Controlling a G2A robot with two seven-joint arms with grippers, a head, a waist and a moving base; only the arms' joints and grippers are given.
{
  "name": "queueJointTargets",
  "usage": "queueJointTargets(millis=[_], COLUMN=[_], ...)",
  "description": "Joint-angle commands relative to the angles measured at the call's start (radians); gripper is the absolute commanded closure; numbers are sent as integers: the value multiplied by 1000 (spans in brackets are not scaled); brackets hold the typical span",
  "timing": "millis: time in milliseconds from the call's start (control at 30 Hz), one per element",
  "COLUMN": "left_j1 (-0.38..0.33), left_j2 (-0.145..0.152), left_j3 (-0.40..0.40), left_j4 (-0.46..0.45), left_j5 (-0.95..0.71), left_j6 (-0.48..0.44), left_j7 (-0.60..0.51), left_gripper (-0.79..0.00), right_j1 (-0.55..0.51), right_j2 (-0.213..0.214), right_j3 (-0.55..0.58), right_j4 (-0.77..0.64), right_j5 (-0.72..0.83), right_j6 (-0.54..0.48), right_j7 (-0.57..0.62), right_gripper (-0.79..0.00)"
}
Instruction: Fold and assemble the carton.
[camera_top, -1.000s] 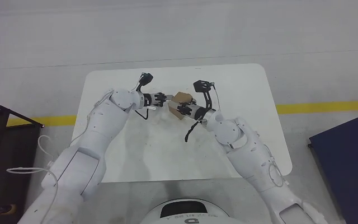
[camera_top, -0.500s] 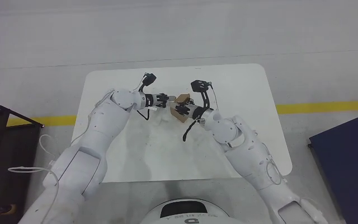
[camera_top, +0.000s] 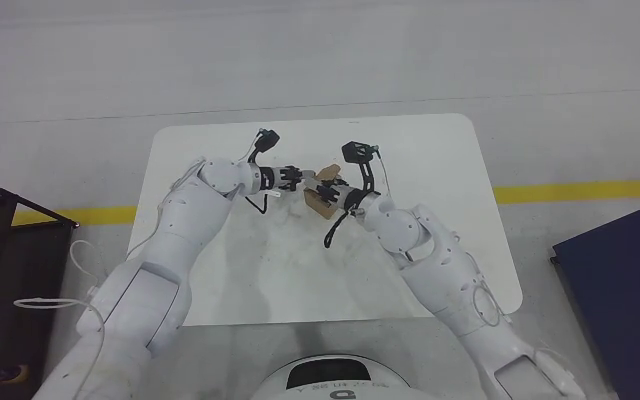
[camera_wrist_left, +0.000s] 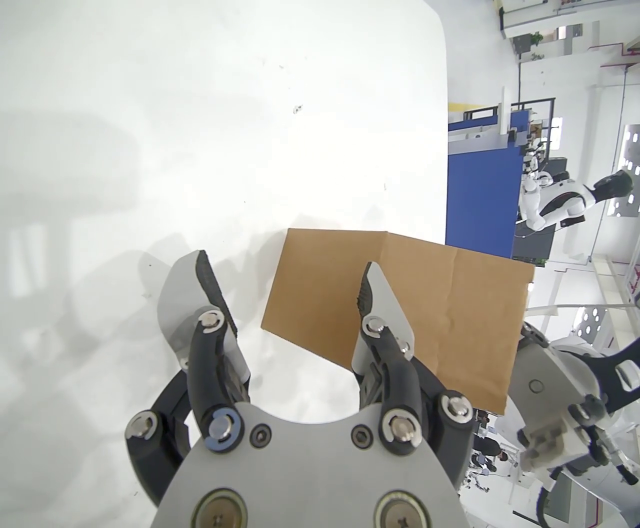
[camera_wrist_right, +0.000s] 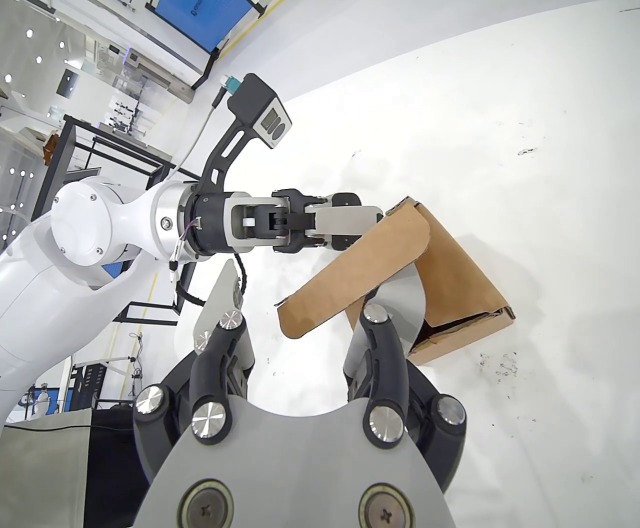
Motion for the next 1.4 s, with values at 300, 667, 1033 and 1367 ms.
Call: queueJointTargets(millis=[300,667,1033,1367], left_j1=[-1,-1,11,19], left_j2=[4,2,-4,-5], left_j3=[-10,-17,-17,-24], left_j4=[0,4,13,16], left_j5=[0,-15,-34,-59], left_j6=[6,-2,-21,-32], left_j7=[5,-17,-40,-64], left_gripper=[-551,-554,-566,-554], right_j1=[-55,-203,-107,-79], right_j2=[16,44,32,31], right_j3=[74,134,61,54], right_j4=[-76,-299,-208,-171], right_j5=[-32,-59,-67,-78], right_j6=[42,-48,-16,15], right_j7=[-18,72,85,93], right_gripper=[-603,-613,-585,-563])
